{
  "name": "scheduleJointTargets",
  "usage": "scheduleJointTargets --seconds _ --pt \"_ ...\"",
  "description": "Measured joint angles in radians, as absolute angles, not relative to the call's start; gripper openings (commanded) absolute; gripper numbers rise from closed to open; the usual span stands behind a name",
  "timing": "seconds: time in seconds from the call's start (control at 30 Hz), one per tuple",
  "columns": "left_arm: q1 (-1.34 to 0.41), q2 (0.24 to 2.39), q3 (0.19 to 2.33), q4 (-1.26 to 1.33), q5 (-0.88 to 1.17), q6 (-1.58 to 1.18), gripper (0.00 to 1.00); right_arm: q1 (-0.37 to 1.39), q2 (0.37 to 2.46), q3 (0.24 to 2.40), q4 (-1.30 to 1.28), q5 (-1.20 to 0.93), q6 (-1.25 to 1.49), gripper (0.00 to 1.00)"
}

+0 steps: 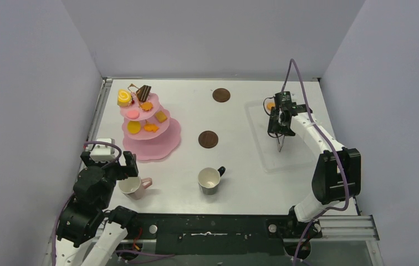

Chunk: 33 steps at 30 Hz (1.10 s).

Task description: Serve the afternoon tea

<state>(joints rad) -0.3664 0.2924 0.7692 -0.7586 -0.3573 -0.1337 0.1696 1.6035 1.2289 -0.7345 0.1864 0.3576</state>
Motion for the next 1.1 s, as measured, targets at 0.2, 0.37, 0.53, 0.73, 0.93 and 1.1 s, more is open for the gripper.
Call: scheduleJointTargets --seconds 0.2,0.37,0.53,0.73,0.93,1.1 --pt "-0.364 0.293 0.769 -0.759 -0.357 -0.134 0.89 0.170 1.604 1.227 -0.735 0.187 0.352 0.52" --pt "-0.364 0.293 0.769 -0.759 -0.357 -0.134 0.89 0.164 1.618 1.228 -0.735 0.187 0.351 0.53" --pt "-0.363 0.293 0.769 -0.758 -0.357 -0.134 0.89 0.160 1.628 1.228 -0.737 0.194 0.351 0.44" --pt "-0.363 0.293 0.769 -0.759 -0.357 -0.134 0.89 0.157 1.629 1.229 -0.750 0.192 0.351 0.39" --pt "-0.362 0.293 0.769 -0.759 -0.359 -0.133 0.89 0.158 1.594 1.229 -0.765 0.169 0.352 0.38" --pt "-0.356 0.293 0.769 -0.759 -0.373 -0.126 0.88 0.163 1.534 1.244 -0.783 0.141 0.356 0.37"
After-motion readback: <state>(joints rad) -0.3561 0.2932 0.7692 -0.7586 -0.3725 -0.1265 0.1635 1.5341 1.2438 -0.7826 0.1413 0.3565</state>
